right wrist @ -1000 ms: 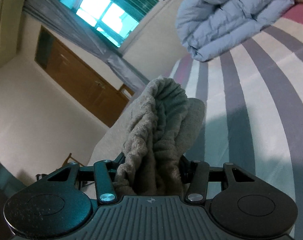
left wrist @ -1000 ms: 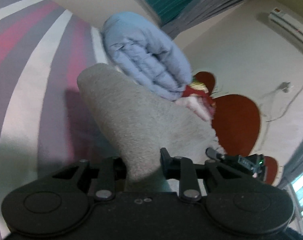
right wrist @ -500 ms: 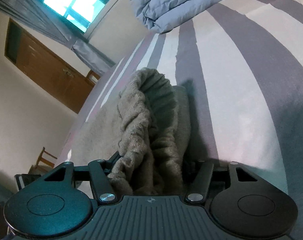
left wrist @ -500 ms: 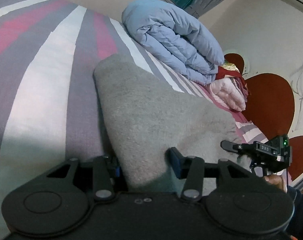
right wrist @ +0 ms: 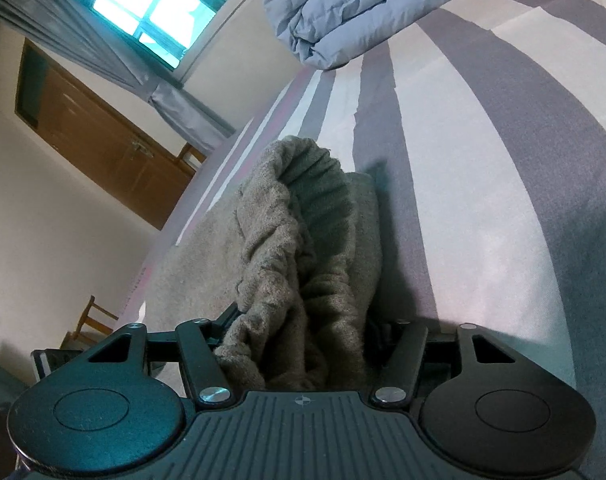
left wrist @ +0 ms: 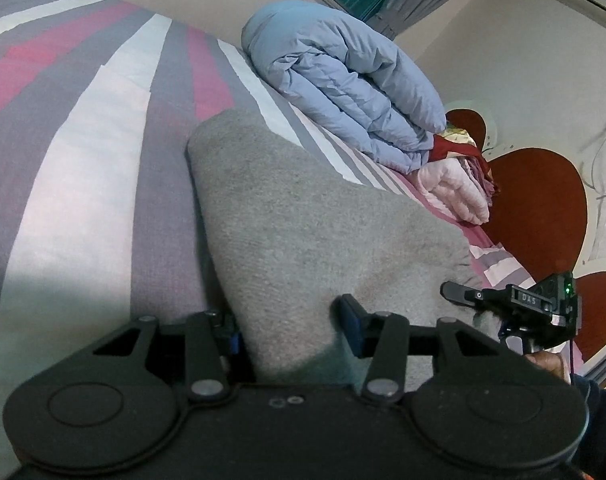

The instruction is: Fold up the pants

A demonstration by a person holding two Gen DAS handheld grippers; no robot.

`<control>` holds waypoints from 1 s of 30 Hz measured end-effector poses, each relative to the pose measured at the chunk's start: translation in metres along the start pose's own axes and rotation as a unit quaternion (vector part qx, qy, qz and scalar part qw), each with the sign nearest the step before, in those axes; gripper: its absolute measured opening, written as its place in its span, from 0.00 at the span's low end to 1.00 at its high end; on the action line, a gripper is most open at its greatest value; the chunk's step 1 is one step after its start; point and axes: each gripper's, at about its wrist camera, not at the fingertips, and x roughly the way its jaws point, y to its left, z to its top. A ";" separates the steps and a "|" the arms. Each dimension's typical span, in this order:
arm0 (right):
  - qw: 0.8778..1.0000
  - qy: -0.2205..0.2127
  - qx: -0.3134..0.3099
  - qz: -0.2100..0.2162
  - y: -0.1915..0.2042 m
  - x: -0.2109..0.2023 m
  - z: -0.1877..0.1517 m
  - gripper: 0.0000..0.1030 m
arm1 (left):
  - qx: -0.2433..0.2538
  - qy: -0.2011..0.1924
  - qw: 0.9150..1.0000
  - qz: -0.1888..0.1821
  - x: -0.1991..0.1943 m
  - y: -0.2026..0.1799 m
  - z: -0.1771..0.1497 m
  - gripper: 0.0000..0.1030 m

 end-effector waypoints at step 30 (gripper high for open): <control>1.000 0.004 0.018 0.014 -0.012 0.001 0.004 0.53 | -0.024 -0.003 0.999 -0.027 -0.013 0.016 0.005 0.40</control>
